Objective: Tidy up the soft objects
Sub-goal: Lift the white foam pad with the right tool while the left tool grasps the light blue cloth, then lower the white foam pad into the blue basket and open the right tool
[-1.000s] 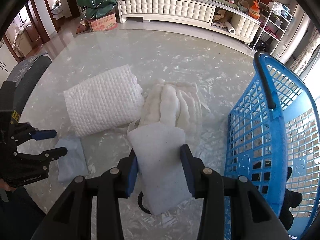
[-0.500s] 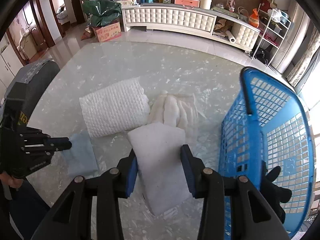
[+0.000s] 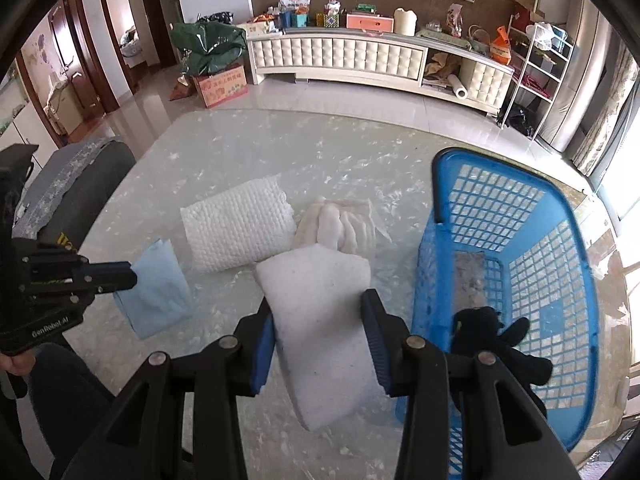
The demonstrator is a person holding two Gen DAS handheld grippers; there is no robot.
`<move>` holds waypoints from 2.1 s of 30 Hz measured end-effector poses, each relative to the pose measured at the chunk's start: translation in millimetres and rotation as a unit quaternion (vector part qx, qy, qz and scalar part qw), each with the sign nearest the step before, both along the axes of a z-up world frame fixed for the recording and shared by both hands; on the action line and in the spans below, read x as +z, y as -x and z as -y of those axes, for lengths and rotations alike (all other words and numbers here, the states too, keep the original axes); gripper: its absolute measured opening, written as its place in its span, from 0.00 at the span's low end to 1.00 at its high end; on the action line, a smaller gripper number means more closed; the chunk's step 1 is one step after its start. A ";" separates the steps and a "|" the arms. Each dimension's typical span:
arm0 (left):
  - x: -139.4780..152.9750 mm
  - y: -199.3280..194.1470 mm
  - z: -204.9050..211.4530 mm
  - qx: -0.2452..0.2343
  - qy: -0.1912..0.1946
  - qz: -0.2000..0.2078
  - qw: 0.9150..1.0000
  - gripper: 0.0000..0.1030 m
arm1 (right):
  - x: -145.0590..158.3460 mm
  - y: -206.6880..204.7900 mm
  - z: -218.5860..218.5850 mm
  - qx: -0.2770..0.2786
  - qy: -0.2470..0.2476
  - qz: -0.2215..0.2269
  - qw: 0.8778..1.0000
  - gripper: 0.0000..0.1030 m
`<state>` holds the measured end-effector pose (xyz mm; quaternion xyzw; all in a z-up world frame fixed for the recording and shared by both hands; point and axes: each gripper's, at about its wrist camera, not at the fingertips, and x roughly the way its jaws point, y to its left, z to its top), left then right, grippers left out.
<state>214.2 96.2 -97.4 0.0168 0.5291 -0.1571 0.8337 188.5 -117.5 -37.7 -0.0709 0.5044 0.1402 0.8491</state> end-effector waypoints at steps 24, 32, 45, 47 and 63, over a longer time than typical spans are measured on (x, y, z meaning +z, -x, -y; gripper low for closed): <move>103.7 45.6 87.7 -0.038 0.002 0.084 0.996 0.02 | 48.3 27.9 86.0 -0.016 -0.008 0.063 0.998 0.38; 111.3 46.7 111.9 -0.052 0.012 0.085 0.995 0.02 | 38.2 9.4 109.1 -0.025 0.014 0.051 0.998 0.38; 106.3 33.7 127.7 -0.061 0.017 0.074 0.995 0.02 | -26.6 -51.8 99.1 0.030 0.098 0.001 0.995 0.38; 104.3 31.0 128.6 -0.062 0.015 0.073 0.995 0.02 | -32.8 -57.2 95.6 0.039 0.105 -0.005 0.994 0.38; 87.1 12.7 127.7 -0.065 0.019 0.056 0.996 0.02 | -55.7 -70.7 98.6 0.046 0.126 -0.042 0.990 0.44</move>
